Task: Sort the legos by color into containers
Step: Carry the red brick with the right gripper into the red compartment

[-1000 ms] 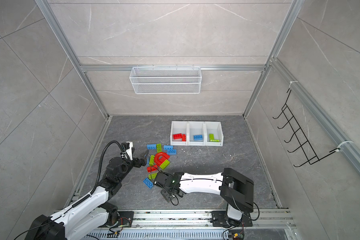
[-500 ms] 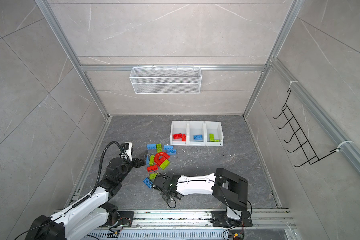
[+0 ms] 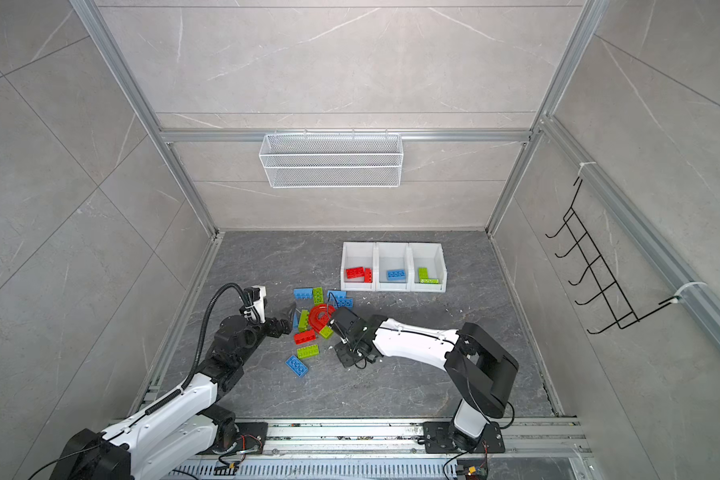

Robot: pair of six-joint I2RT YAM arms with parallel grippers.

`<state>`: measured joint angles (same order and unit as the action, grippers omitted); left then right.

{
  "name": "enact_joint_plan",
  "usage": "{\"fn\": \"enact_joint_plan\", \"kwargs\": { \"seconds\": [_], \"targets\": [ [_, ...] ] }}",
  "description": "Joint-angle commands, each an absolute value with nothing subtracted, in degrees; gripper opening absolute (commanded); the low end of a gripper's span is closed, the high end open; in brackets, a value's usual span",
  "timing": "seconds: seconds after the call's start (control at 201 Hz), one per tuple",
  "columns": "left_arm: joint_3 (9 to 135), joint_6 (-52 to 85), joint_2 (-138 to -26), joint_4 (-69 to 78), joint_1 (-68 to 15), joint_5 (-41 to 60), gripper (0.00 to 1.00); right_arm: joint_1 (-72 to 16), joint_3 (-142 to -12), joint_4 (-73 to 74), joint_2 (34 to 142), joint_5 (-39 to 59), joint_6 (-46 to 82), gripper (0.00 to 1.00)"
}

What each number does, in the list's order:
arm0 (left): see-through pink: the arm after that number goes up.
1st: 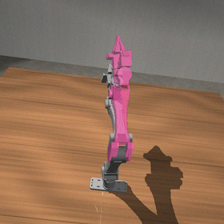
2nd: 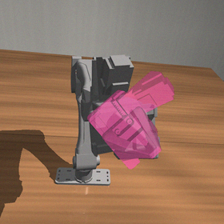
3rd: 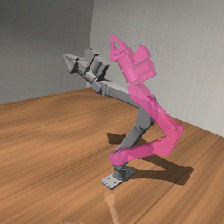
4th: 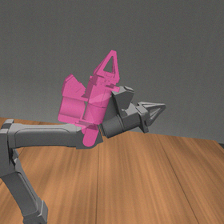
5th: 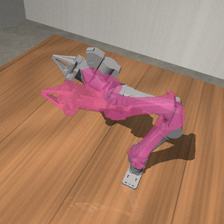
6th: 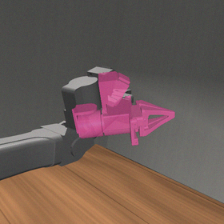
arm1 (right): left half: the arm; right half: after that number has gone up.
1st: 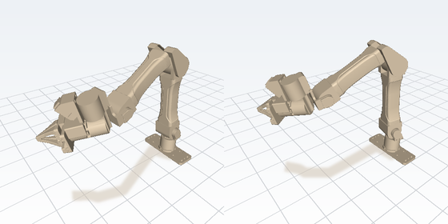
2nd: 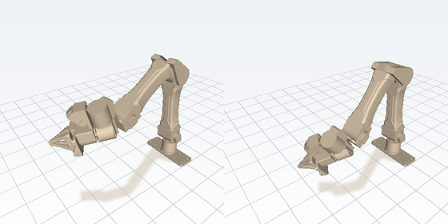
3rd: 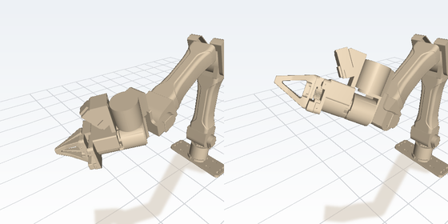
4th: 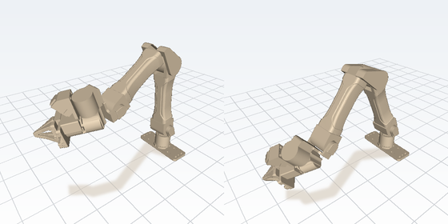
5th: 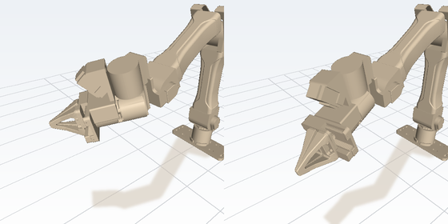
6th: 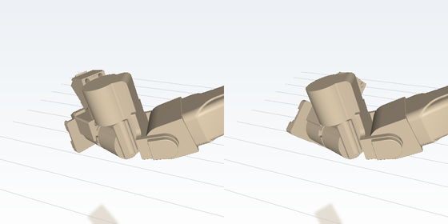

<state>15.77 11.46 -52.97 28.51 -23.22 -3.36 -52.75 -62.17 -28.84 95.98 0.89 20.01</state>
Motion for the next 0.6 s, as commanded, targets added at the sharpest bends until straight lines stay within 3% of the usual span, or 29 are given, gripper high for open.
{"fn": "enact_joint_plan", "kwargs": {
  "seconds": [0.0, 0.592],
  "targets": [
    [16.35, 10.02, -53.53, 30.19, -23.20, -1.48, 1.00, -48.77, -66.04, -29.27, 94.75, 5.34, 16.43, 0.16],
    [16.16, 9.86, -52.51, 30.87, -23.20, -0.40, 1.00, -35.65, -83.25, -30.41, 105.45, 9.05, 13.54, 0.12]
  ]
}}
